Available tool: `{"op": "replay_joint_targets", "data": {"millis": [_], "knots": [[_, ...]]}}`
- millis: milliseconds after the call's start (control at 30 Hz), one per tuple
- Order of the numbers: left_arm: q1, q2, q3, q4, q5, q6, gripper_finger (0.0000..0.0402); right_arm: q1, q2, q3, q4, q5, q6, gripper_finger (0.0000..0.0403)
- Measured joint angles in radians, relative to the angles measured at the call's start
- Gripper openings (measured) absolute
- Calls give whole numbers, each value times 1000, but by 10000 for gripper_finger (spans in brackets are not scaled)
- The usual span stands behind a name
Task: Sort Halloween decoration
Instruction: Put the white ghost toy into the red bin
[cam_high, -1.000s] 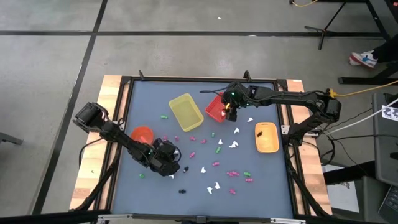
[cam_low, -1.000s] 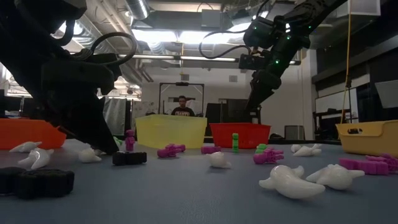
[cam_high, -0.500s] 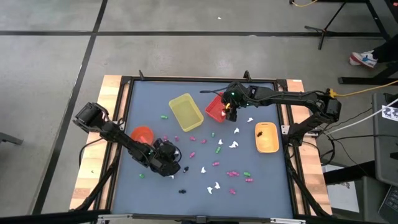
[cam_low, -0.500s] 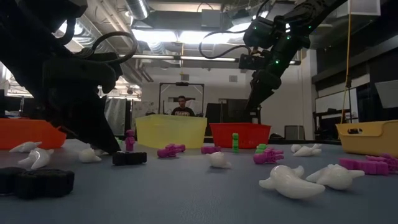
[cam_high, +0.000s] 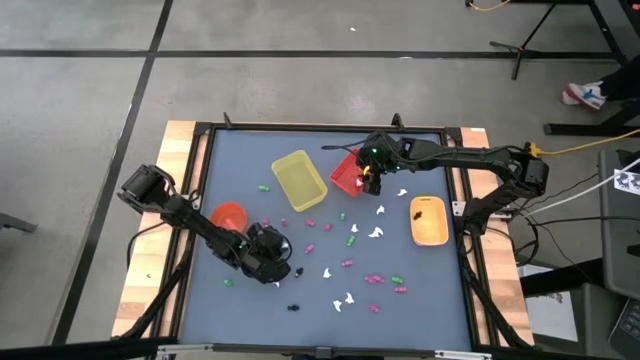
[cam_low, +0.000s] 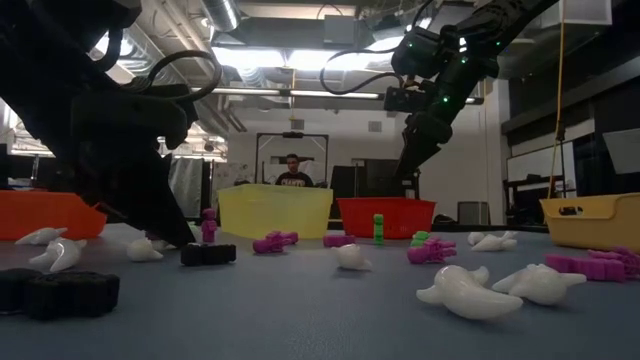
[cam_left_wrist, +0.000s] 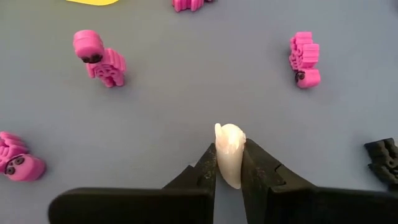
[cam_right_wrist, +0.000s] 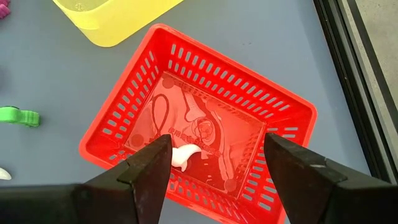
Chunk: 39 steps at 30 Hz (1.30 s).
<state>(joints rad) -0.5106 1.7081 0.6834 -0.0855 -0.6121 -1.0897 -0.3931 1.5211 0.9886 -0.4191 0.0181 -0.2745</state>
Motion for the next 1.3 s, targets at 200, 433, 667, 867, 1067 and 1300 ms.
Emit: {"op": "replay_joint_targets", "data": {"millis": [200,433,667,867,1067,1300], "knots": [[7,0,0,44,6,1,27,0,0,0,0,0,0,253],[35,0,0,130,0,3,28,0,0,6,-7,0,0,253],[95,0,0,312,-8,132,28,0,0,97,-101,0,0,253],[182,0,0,536,-25,388,29,0,0,210,-224,0,0,253],[301,0,0,746,-26,613,29,0,0,319,-349,0,-1,253],[444,0,0,925,12,787,29,0,0,442,-527,0,-1,253]]}}
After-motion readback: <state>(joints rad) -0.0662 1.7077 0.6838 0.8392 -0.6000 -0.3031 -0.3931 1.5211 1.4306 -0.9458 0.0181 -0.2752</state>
